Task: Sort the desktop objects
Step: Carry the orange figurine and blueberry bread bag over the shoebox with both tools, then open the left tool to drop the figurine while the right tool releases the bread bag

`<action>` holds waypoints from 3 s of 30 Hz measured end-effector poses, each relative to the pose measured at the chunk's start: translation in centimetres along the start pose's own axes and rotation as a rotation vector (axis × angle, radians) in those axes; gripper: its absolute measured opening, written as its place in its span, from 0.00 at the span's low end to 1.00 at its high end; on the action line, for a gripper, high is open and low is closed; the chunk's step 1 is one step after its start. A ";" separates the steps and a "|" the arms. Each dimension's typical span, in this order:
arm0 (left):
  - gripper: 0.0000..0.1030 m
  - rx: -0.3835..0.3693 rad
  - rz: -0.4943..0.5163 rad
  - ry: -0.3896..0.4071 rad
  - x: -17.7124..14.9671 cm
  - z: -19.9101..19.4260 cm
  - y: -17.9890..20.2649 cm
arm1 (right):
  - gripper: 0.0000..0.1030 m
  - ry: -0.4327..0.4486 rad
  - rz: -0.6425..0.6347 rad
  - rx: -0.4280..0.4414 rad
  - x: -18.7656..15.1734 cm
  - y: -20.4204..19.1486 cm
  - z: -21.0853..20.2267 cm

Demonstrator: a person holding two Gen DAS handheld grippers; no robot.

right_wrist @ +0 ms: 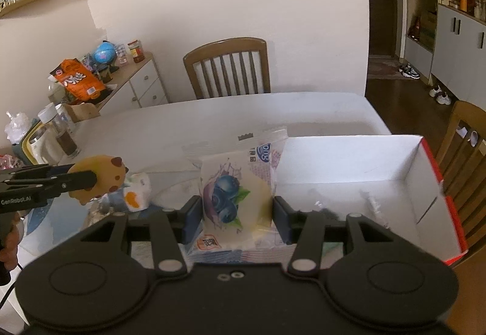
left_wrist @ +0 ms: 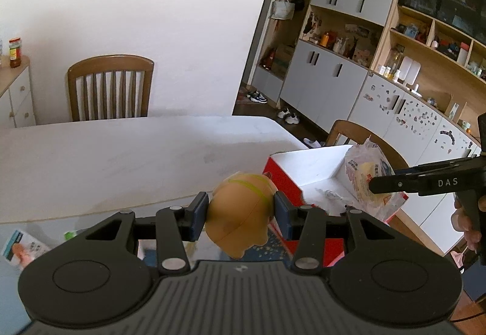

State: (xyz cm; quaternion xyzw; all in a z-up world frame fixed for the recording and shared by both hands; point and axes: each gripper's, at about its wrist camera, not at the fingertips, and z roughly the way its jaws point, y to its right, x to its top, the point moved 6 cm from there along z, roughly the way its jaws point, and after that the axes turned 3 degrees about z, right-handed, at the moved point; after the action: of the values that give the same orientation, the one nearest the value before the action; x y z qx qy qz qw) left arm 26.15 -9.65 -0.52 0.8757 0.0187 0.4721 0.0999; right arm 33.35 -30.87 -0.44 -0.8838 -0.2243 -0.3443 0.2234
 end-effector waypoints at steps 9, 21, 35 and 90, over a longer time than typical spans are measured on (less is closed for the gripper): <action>0.44 -0.012 0.032 -0.009 1.6 3.1 3.9 | 0.48 0.005 0.020 -0.009 0.7 4.9 -0.5; 0.44 -0.079 0.080 -0.047 2.6 8.3 9.3 | 0.48 0.002 0.055 -0.057 1.0 10.7 -1.1; 0.44 -0.162 0.166 -0.155 1.6 14.0 14.1 | 0.48 -0.041 0.068 -0.086 0.5 15.0 1.1; 0.44 -0.269 0.232 -0.606 -3.8 25.3 17.4 | 0.48 -0.301 0.032 -0.106 -0.7 17.5 13.3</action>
State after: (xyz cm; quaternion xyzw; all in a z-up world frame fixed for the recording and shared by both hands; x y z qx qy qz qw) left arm 43.98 -31.15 -13.84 0.9513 -0.1736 0.1972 0.1613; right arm 49.32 -37.73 -13.97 -0.9395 -0.2225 -0.2157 0.1457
